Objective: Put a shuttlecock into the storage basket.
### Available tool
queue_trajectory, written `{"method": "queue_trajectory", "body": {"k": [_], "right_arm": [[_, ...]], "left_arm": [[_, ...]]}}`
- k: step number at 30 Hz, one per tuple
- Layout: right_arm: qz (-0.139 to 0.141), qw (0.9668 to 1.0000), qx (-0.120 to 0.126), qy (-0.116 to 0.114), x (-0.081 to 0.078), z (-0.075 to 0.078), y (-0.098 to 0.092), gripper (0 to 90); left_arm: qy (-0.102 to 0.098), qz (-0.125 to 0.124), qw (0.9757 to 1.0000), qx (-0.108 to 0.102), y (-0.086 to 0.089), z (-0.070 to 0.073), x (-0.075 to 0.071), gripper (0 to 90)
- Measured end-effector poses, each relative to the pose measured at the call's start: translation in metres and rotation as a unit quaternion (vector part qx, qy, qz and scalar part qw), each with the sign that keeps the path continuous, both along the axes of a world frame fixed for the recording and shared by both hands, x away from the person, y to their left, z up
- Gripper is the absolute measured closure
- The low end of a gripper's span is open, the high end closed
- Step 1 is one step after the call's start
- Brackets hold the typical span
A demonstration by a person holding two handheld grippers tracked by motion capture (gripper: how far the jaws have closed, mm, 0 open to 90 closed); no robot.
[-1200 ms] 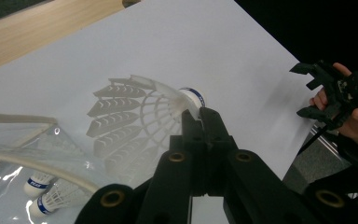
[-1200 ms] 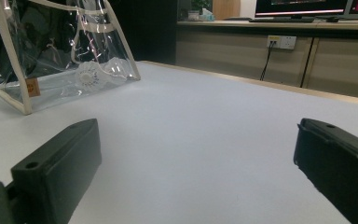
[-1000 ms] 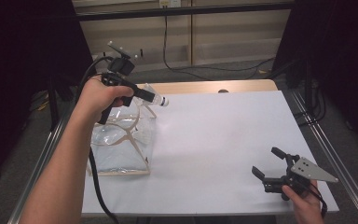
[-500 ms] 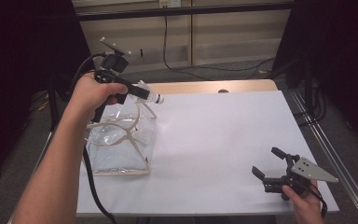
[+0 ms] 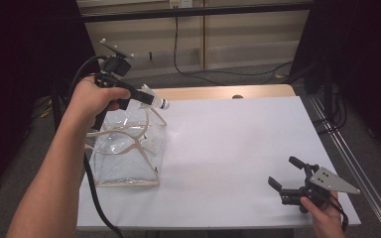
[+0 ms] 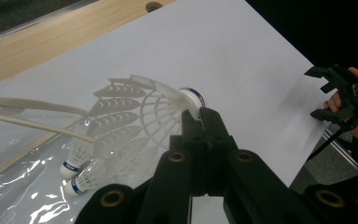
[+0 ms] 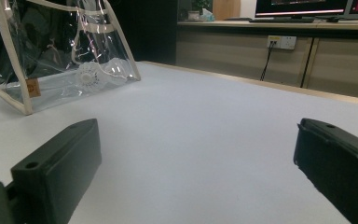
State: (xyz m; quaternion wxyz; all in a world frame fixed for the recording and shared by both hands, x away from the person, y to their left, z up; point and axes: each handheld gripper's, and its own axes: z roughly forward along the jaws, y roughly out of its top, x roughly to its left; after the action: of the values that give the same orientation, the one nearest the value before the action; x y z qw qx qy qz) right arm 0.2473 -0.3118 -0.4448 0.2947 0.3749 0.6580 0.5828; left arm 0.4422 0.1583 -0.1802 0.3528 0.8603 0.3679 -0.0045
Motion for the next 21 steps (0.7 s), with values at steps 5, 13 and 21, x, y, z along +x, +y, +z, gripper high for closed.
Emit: {"method": "queue_trajectory", "body": {"k": [5,13,21], "right_arm": [[0.0,1.0,0.0,0.0,0.0,0.0,0.0,0.5],[0.001,1.0,-0.003,0.001,0.0,0.0,0.0,0.6],[0.001,1.0,-0.003,0.001,0.0,0.0,0.0,0.5]], "left_arm": [[-0.001,0.004,1.0,0.004,0.005,0.002,-0.001,90.0],[-0.002,0.01,0.9999,0.006,0.013,0.004,-0.001,90.0],[-0.002,0.017,0.9998,0.006,0.018,0.004,-0.002,90.0]]}}
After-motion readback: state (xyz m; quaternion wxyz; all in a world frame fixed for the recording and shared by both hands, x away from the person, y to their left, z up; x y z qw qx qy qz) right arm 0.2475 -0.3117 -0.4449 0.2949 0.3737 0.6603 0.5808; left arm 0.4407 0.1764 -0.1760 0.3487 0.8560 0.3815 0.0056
